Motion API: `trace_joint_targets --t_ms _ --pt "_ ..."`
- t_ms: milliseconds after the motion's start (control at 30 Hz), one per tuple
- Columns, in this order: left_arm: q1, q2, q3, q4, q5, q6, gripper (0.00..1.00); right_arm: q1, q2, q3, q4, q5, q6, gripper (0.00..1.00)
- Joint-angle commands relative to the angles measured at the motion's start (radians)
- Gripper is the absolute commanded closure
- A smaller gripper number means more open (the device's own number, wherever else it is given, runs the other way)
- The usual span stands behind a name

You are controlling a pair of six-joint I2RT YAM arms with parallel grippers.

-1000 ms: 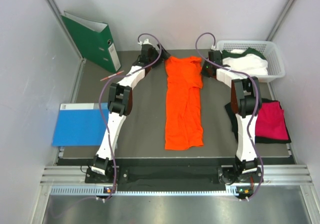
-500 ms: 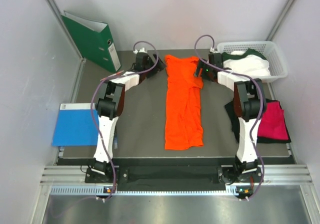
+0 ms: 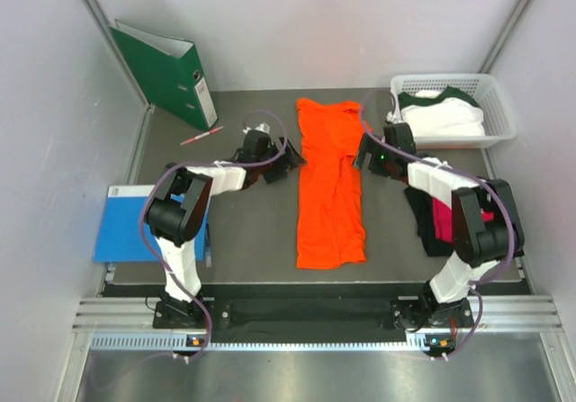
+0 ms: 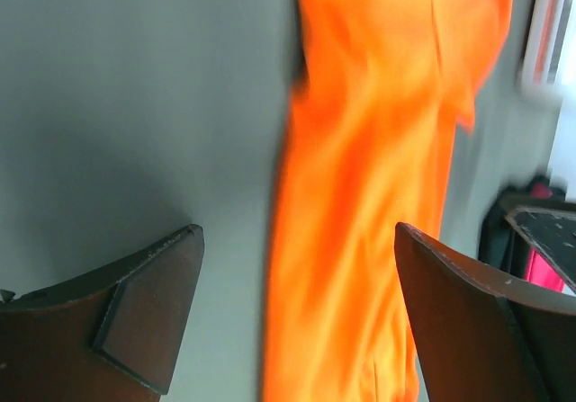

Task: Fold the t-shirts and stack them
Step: Rotate the tshirt 90 degrees

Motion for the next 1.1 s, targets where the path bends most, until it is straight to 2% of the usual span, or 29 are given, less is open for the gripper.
trace_joint_targets --t_ms 0,133,167,200,233,533,900,1000,1067 --pt "-0.097 0.001 -0.171 -0.262 -0.048 -0.005 0.06 0.072 -0.122 -0.104 -0.048 -0.006 0.042 0.00" --pt "-0.168 -0.041 -0.277 -0.264 -0.053 -0.038 0.06 0.087 -0.264 -0.295 -0.035 -0.043 0.101 0.01" --pt "-0.182 -0.051 -0.303 -0.250 -0.043 -0.056 0.06 0.089 -0.292 -0.325 -0.035 -0.046 0.114 0.03" --pt "-0.189 -0.077 -0.358 -0.223 -0.039 -0.067 0.06 0.095 -0.321 -0.354 -0.039 -0.047 0.123 0.09" --pt "-0.194 -0.091 -0.384 -0.210 -0.037 -0.074 0.07 0.097 -0.370 -0.397 -0.050 -0.040 0.131 0.09" --pt "-0.243 -0.278 -0.579 -0.270 -0.097 -0.101 0.07 0.140 -0.596 -0.584 -0.113 -0.061 0.207 0.13" --pt "-0.303 -0.412 -0.731 -0.342 -0.125 -0.127 0.08 0.270 -0.579 -0.745 0.004 -0.143 0.352 0.31" --pt "-0.315 -0.461 -0.769 -0.360 -0.120 -0.140 0.08 0.304 -0.567 -0.773 0.011 -0.166 0.376 0.38" --pt "-0.323 -0.498 -0.792 -0.374 -0.125 -0.148 0.08 0.320 -0.579 -0.788 -0.005 -0.173 0.385 0.39"
